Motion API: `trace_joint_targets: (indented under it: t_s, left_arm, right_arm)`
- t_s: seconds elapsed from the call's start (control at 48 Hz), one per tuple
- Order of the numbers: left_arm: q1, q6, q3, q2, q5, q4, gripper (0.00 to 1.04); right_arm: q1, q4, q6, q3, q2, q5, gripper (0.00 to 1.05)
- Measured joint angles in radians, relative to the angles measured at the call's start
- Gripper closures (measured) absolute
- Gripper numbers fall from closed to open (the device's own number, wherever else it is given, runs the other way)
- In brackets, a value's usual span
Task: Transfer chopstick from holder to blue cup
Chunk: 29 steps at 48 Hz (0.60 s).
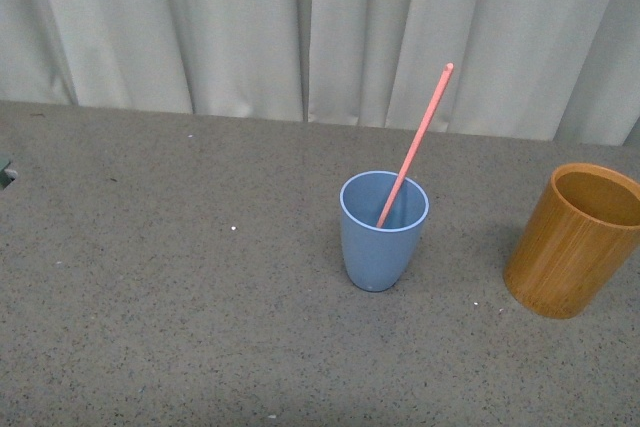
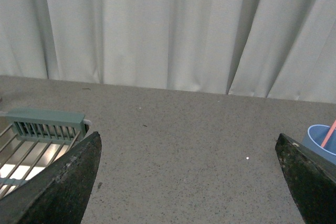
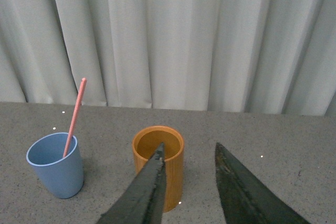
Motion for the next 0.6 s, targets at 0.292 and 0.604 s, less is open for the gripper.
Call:
trace_joint_targets:
  t_s: [0.292, 0.604]
  left_arm:
    - [0.0, 0.0, 0.0, 0.0, 0.0, 0.0, 0.07]
    - [0.0, 0.0, 0.0, 0.0, 0.0, 0.0, 0.07]
  right_arm:
    - [0.0, 0.0, 0.0, 0.0, 0.0, 0.0, 0.34]
    - [0.0, 0.0, 0.0, 0.0, 0.0, 0.0, 0.1]
